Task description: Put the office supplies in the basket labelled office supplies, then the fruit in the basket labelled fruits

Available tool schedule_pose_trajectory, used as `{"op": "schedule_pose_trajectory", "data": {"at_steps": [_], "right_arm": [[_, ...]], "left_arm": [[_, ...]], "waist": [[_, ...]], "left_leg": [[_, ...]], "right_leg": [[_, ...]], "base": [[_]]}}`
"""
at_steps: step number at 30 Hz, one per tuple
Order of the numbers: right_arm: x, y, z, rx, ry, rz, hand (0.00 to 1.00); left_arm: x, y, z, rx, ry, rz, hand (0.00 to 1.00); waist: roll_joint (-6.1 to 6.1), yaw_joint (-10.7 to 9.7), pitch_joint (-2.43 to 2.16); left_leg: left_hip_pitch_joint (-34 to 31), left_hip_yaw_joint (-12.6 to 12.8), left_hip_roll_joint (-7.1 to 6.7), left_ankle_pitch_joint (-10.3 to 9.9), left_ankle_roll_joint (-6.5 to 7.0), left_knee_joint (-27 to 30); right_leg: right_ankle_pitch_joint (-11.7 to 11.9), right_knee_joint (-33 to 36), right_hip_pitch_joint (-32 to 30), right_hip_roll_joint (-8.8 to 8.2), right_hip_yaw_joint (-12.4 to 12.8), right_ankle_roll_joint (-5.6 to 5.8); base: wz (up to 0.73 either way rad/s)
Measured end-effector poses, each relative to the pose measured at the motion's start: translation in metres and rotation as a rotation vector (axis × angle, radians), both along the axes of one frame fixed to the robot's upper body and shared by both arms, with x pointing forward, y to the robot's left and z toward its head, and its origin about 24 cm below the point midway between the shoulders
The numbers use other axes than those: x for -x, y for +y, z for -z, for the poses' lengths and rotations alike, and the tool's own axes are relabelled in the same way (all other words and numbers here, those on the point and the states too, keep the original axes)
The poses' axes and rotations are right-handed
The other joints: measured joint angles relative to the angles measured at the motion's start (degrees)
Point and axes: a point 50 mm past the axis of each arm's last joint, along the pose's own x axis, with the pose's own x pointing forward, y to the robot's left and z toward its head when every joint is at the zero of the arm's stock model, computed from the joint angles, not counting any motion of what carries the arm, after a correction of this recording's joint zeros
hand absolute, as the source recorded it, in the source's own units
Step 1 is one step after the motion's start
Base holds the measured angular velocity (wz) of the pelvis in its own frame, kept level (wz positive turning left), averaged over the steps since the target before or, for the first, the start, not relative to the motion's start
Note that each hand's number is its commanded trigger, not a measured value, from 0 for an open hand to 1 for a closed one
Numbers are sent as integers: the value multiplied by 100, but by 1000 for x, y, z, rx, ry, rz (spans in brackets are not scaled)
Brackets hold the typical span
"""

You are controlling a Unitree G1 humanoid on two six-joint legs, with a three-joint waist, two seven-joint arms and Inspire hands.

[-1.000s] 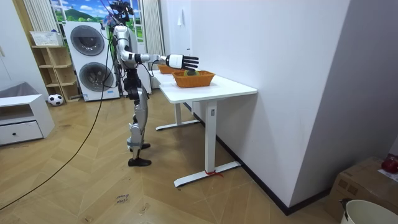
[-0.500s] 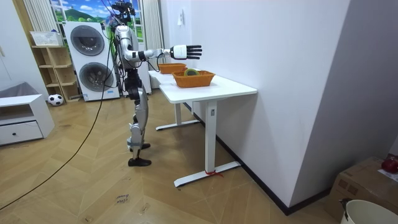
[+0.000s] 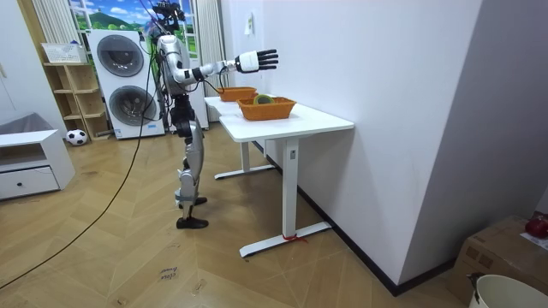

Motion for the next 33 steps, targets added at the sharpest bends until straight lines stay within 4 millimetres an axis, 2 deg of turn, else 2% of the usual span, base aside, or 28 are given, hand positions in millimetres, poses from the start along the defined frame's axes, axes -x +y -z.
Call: {"op": "schedule_pose_trajectory", "data": {"at_steps": [6, 11, 16, 22, 24, 28, 33], "right_arm": [[-6, 19, 7, 12, 35, -88, 0], [-14, 29, -1, 25, 17, -169, 0], [-17, 33, -1, 5, 21, -235, 0], [-19, 41, 8, -3, 66, -318, 0], [-19, 40, 11, -6, 82, -322, 0], [-19, 40, 12, -5, 89, -336, 0], [-22, 39, 8, 11, 88, -348, 0]], "left_arm": [[0, 5, -2, -27, 19, 57, 0], [1, 7, -3, -34, 33, 88, 0], [1, 8, -4, -41, 40, 101, 0], [-2, 9, -4, -45, 32, 105, 0], [-2, 10, -5, -45, 32, 103, 0], [3, 10, -4, -33, 42, 102, 0], [6, 10, -4, -30, 57, 98, 0]], "waist": [[-114, 127, 24], [-201, 147, 33], [-287, 210, -9], [-322, 309, -8], [-332, 393, 16], [-332, 451, 43], [-341, 501, 41]], "left_leg": [[-5, -84, 1, 0, 0, 14], [-17, -195, -2, 0, 0, 24], [-19, -316, -10, 0, -1, 24], [0, -382, -18, 0, -1, 28], [4, -412, -23, 1, -1, 34], [-31, -453, -25, 1, -1, 45], [-171, -482, -21, 0, -2, 105]], "right_leg": [[0, -8, 45, -3, -114, 0], [0, -8, 98, -2, -215, 0], [0, -10, 148, -7, -350, 0], [-1, -22, 207, -17, -457, 1], [-1, -23, 212, -19, -461, 1], [-1, -24, 203, -17, -472, 2], [-1, -23, 128, -18, -606, 1]], "base": [[6], [13], [11], [8], [7], [5], [4]]}}
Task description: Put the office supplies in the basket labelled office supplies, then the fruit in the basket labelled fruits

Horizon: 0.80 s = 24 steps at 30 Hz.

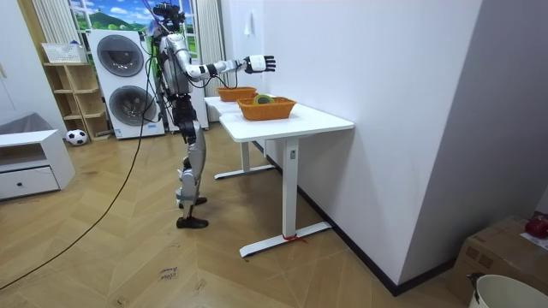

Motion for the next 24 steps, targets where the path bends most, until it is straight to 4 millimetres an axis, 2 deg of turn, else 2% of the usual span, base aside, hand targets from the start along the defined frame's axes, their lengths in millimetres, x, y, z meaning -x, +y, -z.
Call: {"op": "schedule_pose_trajectory", "data": {"at_steps": [5, 9, 14, 18, 24], "right_arm": [[-6, 2, -2, 61, 11, -12, 0], [-9, 8, 10, 84, 64, -37, 0], [-10, 13, 15, 94, 87, -59, 0], [-11, 12, 30, 124, 155, -52, 0], [-11, 17, 34, 179, 169, -71, 0]], "left_arm": [[0, 0, 0, -1, 8, 2, 0], [0, 1, 0, 2, 16, 13, 0], [2, 0, 1, 14, 31, 22, 0], [2, 0, 1, 15, 43, 44, 0], [2, 0, 1, 1, 67, 91, 0]], "waist": [[-3, 91, -2], [-41, 106, -17], [-28, 205, 0], [-56, 276, 11], [-79, 340, 13]], "left_leg": [[-58, -9, 0, 0, 0, 46], [-89, -66, -6, -1, 0, 86], [-136, -128, -16, 0, 0, 131], [-174, -133, -15, 0, 0, 131], [-203, -142, -17, 1, -1, 134]], "right_leg": [[0, -2, -29, 2, 8, 0], [0, -1, -19, 2, 6, 0], [0, 1, -41, 0, 6, 0], [0, 4, -54, -1, -4, 0], [0, 0, -71, 0, -6, 0]], "base": [[1], [8], [6], [0], [0]]}}
